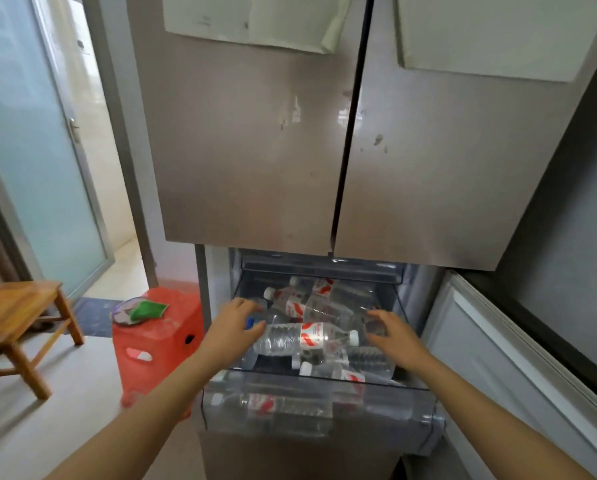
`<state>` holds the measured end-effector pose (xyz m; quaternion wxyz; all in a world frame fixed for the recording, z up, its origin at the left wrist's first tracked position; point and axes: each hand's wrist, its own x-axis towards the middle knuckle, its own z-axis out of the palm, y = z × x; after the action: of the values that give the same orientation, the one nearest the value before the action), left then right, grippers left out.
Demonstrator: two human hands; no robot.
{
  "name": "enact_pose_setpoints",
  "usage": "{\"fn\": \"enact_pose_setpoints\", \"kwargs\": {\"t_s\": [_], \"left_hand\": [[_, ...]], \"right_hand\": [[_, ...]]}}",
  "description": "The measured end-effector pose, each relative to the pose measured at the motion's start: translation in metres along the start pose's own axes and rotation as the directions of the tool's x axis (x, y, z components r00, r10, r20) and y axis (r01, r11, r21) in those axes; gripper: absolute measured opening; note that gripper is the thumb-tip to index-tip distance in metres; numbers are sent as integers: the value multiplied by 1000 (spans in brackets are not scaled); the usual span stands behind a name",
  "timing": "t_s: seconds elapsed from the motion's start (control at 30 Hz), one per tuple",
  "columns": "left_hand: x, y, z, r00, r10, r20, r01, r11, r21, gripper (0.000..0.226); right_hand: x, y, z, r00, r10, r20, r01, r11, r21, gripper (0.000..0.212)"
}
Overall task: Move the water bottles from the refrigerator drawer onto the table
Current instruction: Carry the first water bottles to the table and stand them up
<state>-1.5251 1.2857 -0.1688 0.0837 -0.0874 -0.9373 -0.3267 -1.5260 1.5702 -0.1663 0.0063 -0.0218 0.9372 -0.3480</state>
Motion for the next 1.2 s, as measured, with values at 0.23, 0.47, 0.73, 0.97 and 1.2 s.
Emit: {"fn": "enact_pose_setpoints", "kwargs": {"t_s": [0.23, 0.47, 0.73, 0.97, 1.2], "left_hand": [[49, -15, 53, 953, -83, 292, 84, 996, 11, 53], [69, -13, 87, 927, -128, 354, 120, 992, 45, 51], [69, -21, 102, 882, -162, 443, 103, 983, 153, 62], [72, -25, 93, 939, -35, 342, -9, 992, 126, 88], [51, -38, 71, 929, -65, 363, 76, 997, -16, 85]], "right_hand": [[38, 31, 16, 990, 83, 112, -80, 996, -38, 45], [69, 58, 24, 971, 68, 229, -64, 998, -23, 48], [94, 48, 58, 939, 65, 336, -65, 998, -13, 44], [97, -5, 30, 953, -154, 262, 147, 988, 45, 29], [98, -82, 59, 821, -409, 398, 443, 897, 7, 31]]}}
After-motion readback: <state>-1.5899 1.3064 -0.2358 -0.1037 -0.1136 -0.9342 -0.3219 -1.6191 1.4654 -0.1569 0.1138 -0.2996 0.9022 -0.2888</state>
